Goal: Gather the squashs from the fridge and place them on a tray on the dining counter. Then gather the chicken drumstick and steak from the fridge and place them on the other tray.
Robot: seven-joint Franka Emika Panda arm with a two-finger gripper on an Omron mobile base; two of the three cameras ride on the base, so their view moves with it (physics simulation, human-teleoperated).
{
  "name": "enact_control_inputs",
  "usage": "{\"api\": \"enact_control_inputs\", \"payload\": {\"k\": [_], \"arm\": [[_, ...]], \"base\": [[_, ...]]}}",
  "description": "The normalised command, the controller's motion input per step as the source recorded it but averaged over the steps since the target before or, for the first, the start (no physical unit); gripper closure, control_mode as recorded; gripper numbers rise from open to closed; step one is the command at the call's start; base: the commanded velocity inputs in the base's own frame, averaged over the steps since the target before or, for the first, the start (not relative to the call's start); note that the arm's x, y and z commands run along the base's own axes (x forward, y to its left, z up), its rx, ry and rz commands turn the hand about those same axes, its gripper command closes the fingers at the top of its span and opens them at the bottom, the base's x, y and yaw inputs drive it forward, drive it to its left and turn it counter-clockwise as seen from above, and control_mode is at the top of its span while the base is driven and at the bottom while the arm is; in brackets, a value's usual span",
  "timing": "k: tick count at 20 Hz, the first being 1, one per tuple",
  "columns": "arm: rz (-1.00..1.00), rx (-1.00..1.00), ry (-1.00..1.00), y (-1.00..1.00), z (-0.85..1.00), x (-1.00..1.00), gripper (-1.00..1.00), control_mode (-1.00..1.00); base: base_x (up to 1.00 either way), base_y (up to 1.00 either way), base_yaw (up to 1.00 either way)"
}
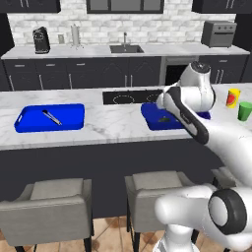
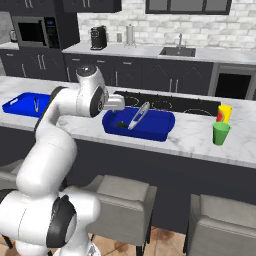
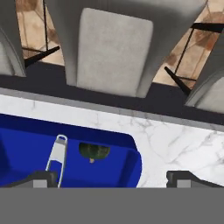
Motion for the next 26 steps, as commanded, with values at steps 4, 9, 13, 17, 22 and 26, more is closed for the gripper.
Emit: {"api": "enact_control_inputs", "payload": {"k": [4, 9, 13, 17, 22, 26], "arm": [[-0.04, 0.00, -0.08, 0.07, 0.22, -1.00, -1.00, -1.00], [-0.08, 0.00, -0.03, 0.03, 0.20, -1.00, -1.00, -1.00], [-0.10, 0.00, -0.01, 0.00, 0.04, -1.00, -1.00, -1.00], [-0.07, 0.00, -0.02, 0.00, -0.03, -0.98, -1.00, -1.00], [0.01, -0.03, 0.00, 0.06, -0.06, -0.29, -1.00, -1.00], [0.00, -0.01, -0.06, 0.00, -0.02, -0.17, -1.00, -1.00]], "base": [[0.00, 0.00, 0.00], [0.00, 0.00, 0.00], [0.00, 0.00, 0.00], [0.00, 0.00, 0.00], [0.00, 0.00, 0.00], [0.00, 0.00, 0.00]]}}
